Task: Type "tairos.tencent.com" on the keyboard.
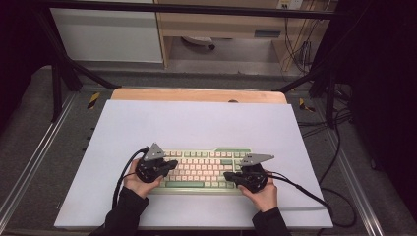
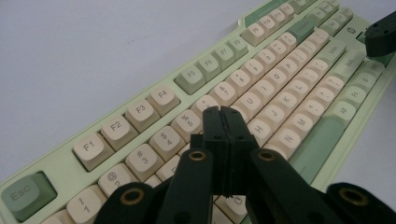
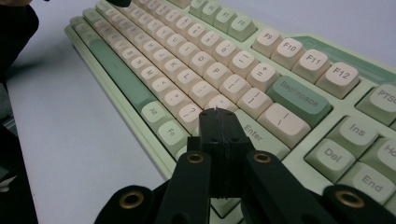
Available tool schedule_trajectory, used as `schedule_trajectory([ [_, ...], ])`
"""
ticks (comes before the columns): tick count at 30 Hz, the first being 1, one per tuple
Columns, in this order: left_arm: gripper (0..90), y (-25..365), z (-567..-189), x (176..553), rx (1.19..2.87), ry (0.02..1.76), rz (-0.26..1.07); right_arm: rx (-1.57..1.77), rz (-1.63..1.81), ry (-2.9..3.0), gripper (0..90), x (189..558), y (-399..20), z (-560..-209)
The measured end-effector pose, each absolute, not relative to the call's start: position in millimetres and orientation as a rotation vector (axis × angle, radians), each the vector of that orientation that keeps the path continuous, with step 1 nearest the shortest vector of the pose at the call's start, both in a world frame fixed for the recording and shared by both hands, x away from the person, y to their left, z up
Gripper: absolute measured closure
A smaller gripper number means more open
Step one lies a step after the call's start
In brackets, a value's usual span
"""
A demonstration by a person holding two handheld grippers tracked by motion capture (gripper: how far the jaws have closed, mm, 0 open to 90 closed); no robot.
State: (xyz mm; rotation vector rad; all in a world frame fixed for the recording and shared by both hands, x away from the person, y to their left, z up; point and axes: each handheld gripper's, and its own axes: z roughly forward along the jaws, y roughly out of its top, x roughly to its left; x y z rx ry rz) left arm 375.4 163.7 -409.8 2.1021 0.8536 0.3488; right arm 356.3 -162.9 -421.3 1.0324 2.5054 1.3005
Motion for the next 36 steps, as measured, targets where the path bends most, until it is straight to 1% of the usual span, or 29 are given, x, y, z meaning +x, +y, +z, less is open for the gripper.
schedule_trajectory([
  [14,89.2,151.5,-422.3,386.3,2.129,0.872,0.346,1.034,1.298,2.51,90.0,356.5,-162.7,-422.6],
  [36,89.6,146.8,-429.1,386.0,2.149,0.858,0.34,1.036,1.296,2.511,90.0,356.5,-163.0,-423.7],
])
